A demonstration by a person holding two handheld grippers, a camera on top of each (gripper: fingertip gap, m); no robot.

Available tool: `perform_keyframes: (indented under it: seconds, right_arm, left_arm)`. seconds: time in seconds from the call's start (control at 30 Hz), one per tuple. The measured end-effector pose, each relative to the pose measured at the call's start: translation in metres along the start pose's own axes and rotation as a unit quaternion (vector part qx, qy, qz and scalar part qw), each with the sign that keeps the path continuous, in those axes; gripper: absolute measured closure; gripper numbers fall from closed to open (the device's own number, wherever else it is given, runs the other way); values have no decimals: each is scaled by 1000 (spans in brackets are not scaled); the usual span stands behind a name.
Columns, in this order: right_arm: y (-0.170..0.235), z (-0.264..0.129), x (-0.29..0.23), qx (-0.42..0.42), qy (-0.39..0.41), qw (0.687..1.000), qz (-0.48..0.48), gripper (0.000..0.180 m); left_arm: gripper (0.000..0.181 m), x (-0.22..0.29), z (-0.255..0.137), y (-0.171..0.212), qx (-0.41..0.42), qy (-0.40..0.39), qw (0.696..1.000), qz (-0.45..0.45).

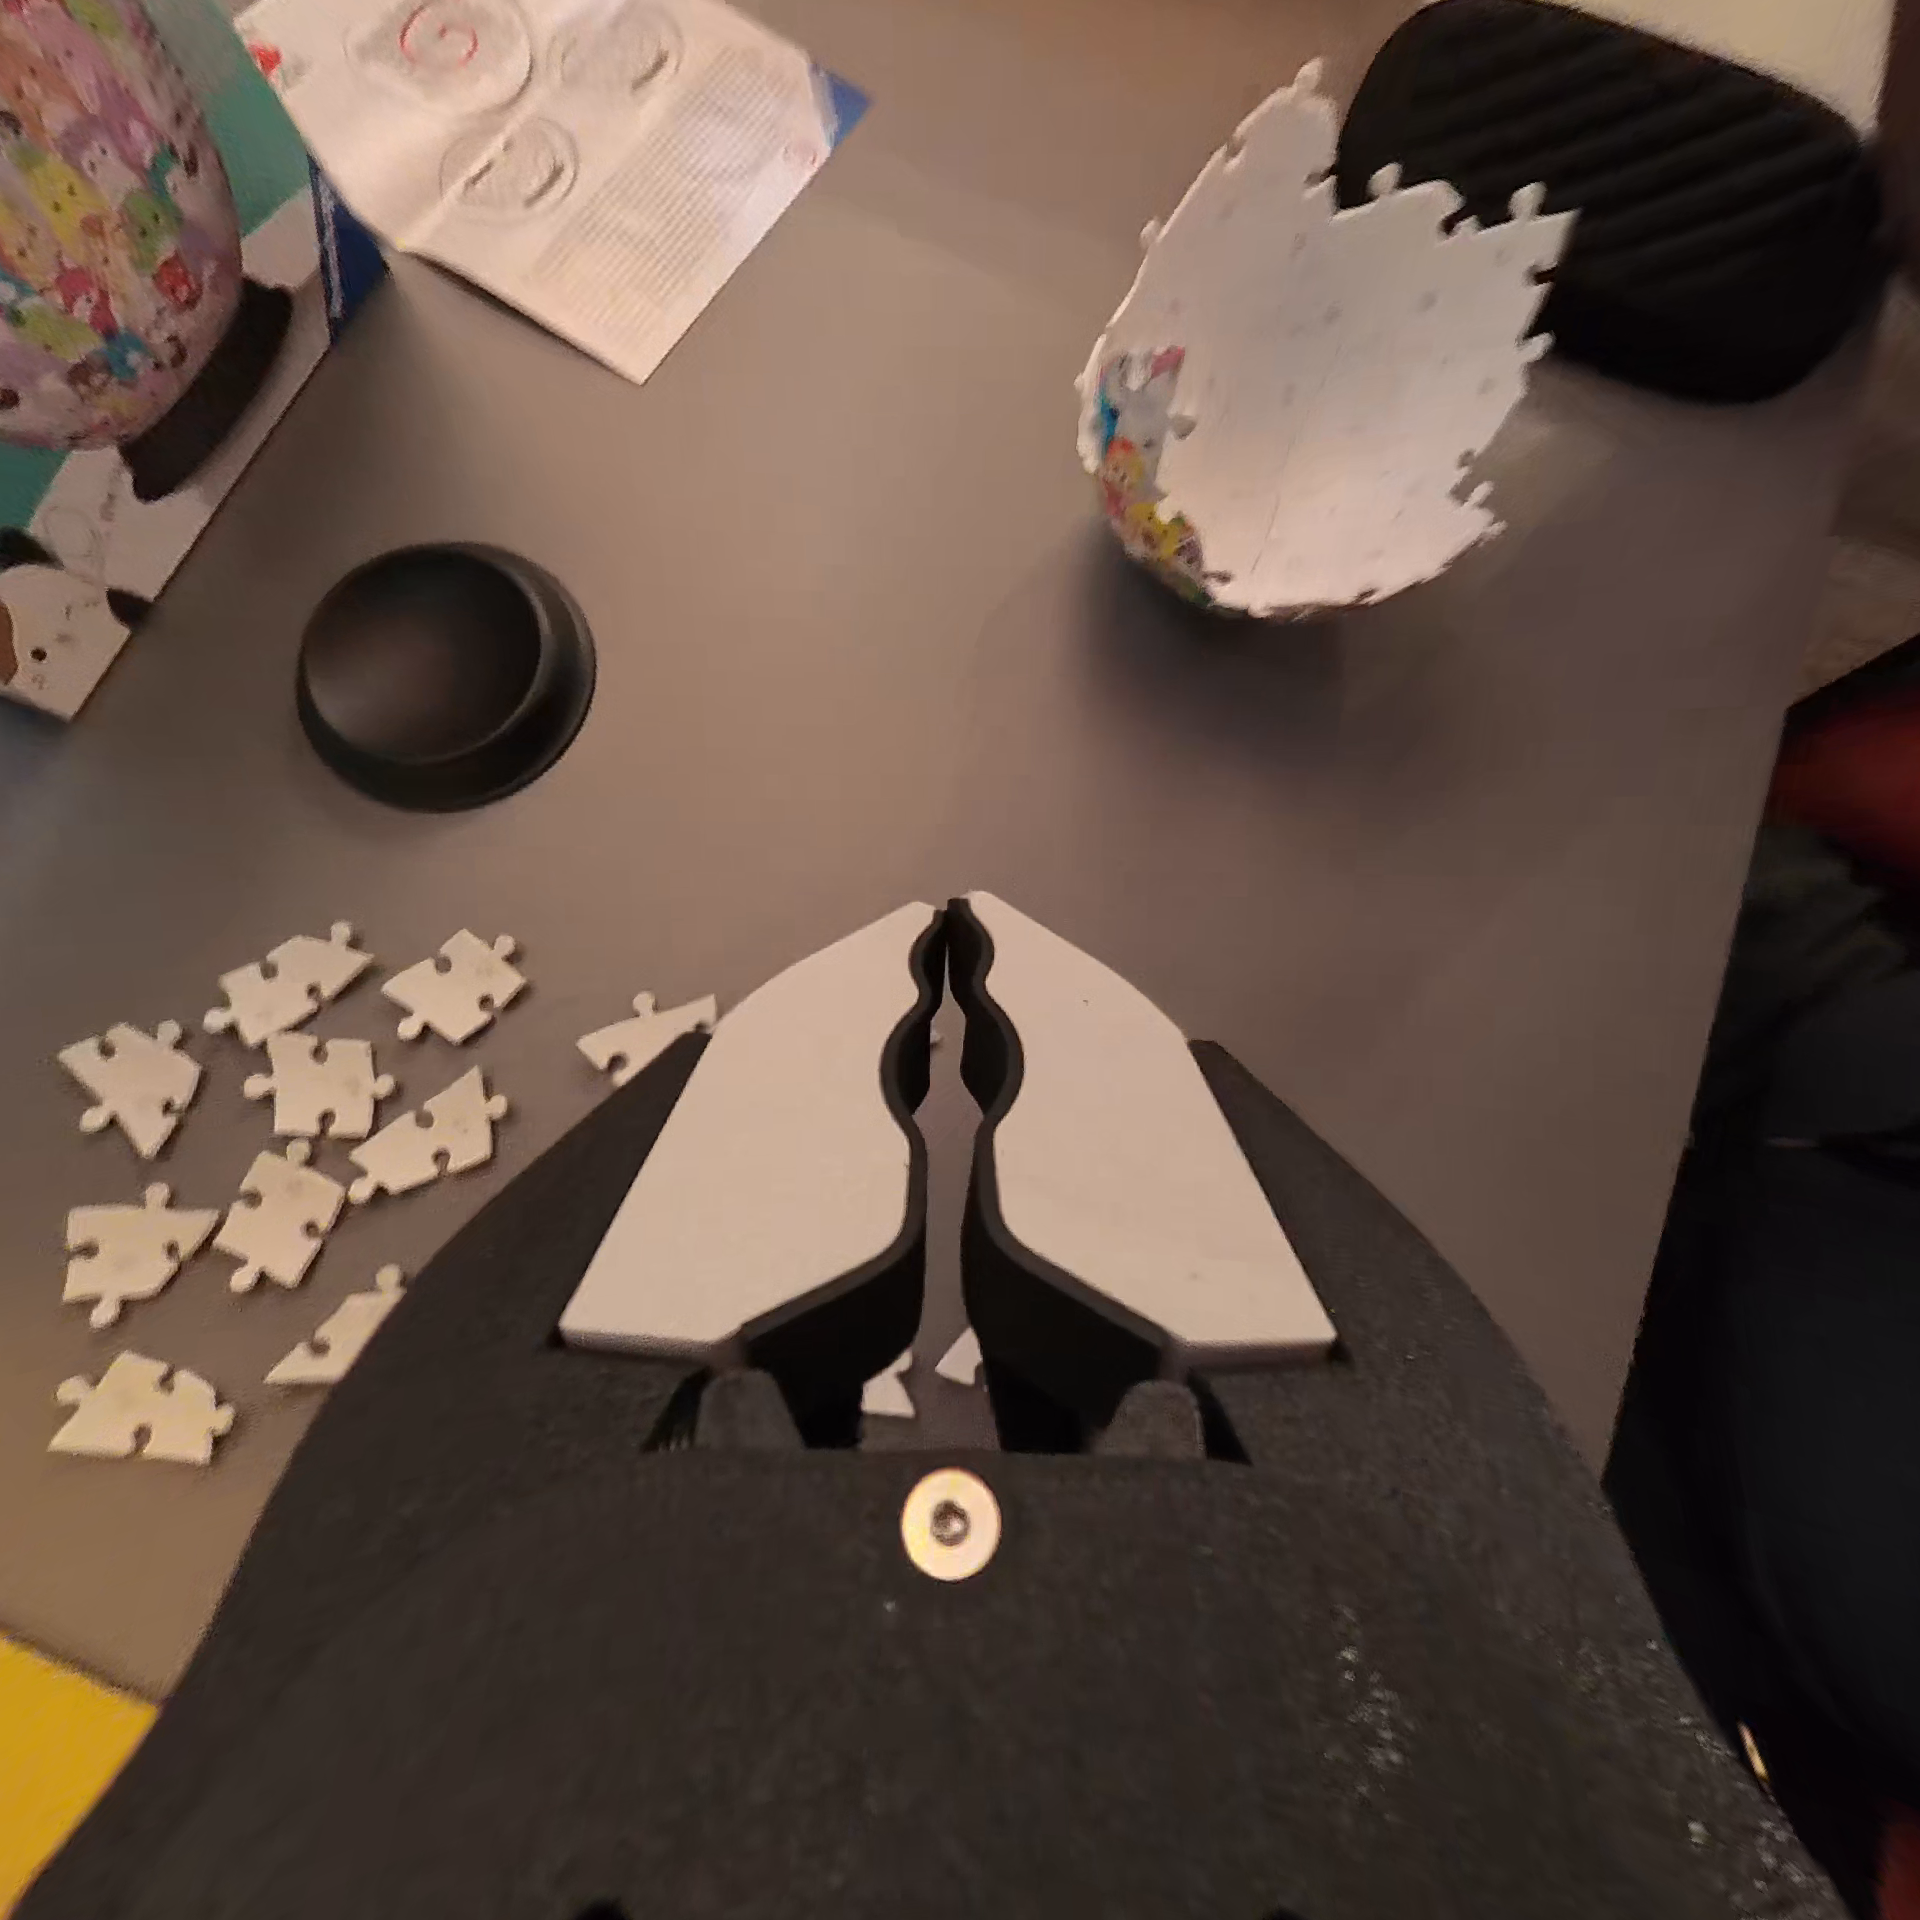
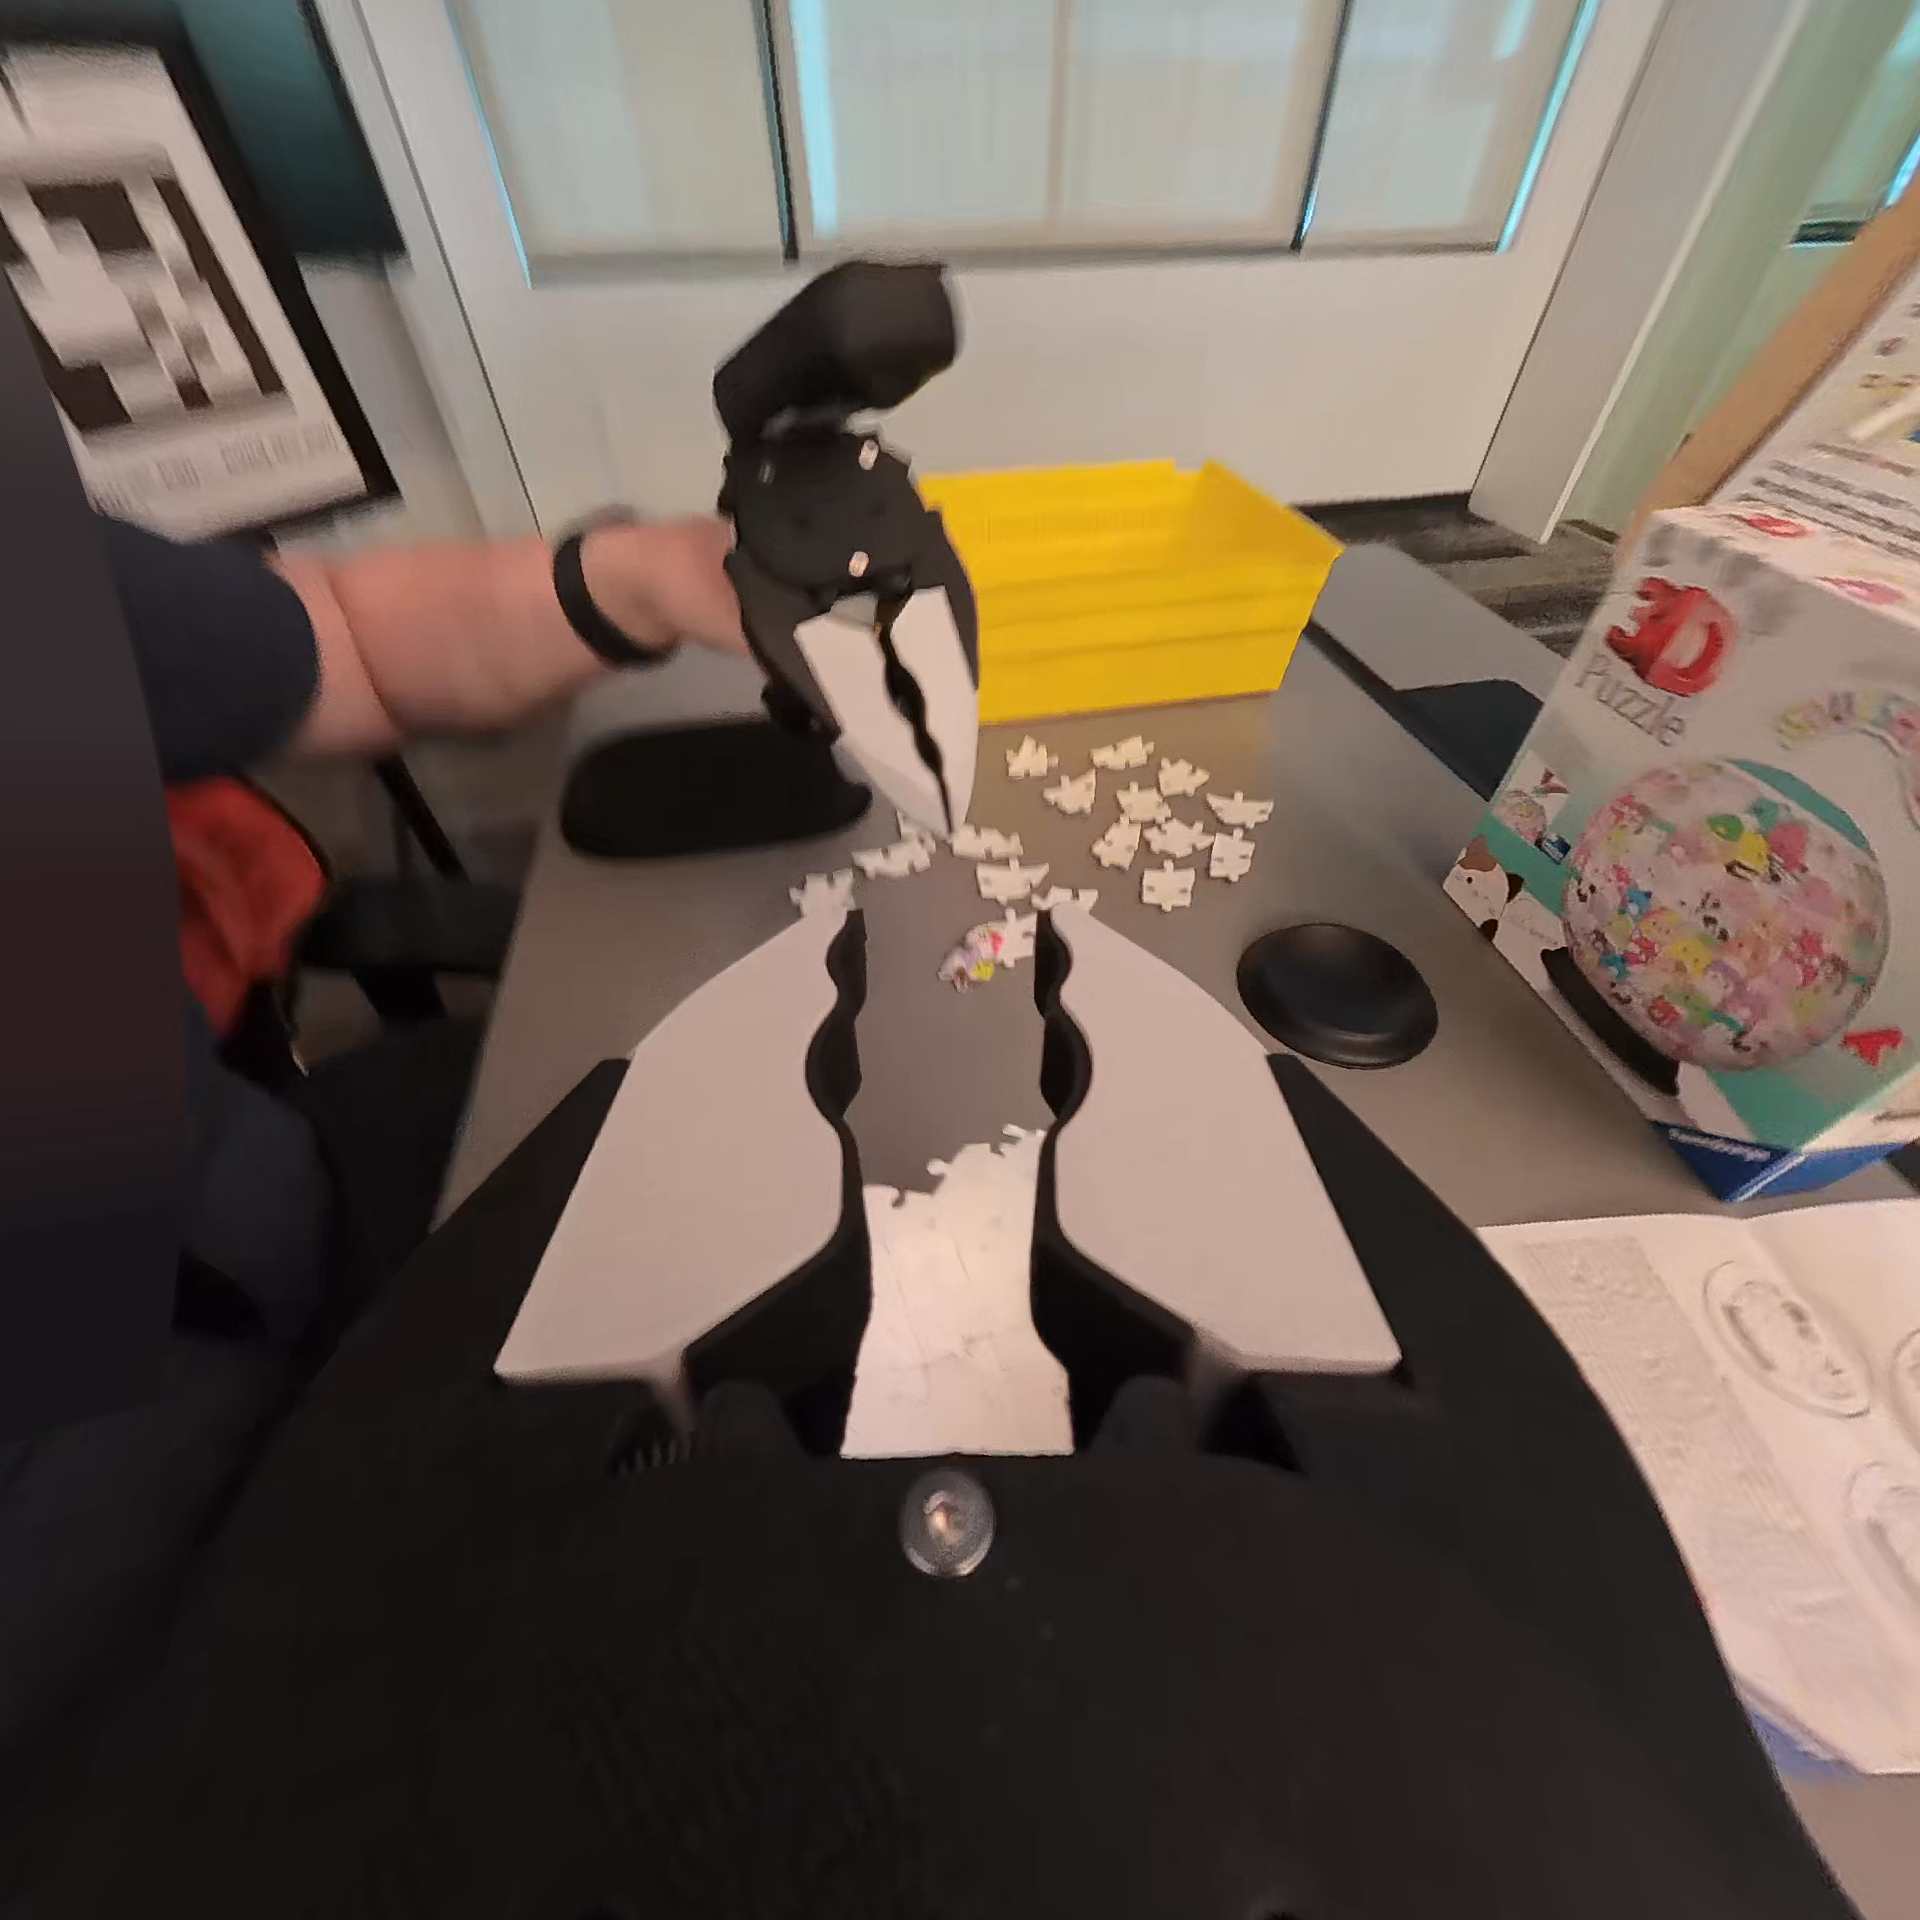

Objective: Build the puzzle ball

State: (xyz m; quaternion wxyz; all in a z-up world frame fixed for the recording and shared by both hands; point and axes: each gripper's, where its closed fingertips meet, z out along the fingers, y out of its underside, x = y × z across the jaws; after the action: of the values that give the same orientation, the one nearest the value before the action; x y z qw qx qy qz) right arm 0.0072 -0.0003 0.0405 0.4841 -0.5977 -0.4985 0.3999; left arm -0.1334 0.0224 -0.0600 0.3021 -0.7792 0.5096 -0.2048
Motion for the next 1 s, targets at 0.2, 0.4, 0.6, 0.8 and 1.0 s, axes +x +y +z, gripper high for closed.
perform_keyframes:
  seconds: [0.2, 0.4, 0.6, 0.8, 1.0]
  right_arm:
    - [23, 17, -9, -61, -40, 997, -16, 147]
    - [39, 22, -10, -73, -90, 993, 10, 144]
    - [48, 12, -3, -54, -95, 993, 48, 144]
    - [46, 9, -3, -51, -104, 992, 50, 144]
    - [53, 13, -8, -67, -114, 990, 45, 144]
  left_arm:
    - [146, -19, 14, 56, -89, -16, 996, -24]
    - [136, -23, 32, 50, -76, 13, 968, 240]
    - [147, -25, 45, 66, -126, 78, 947, 283]
    - [151, -25, 53, 73, -137, 99, 942, 291]
    - [161, -23, 57, 79, -146, 119, 942, 279]
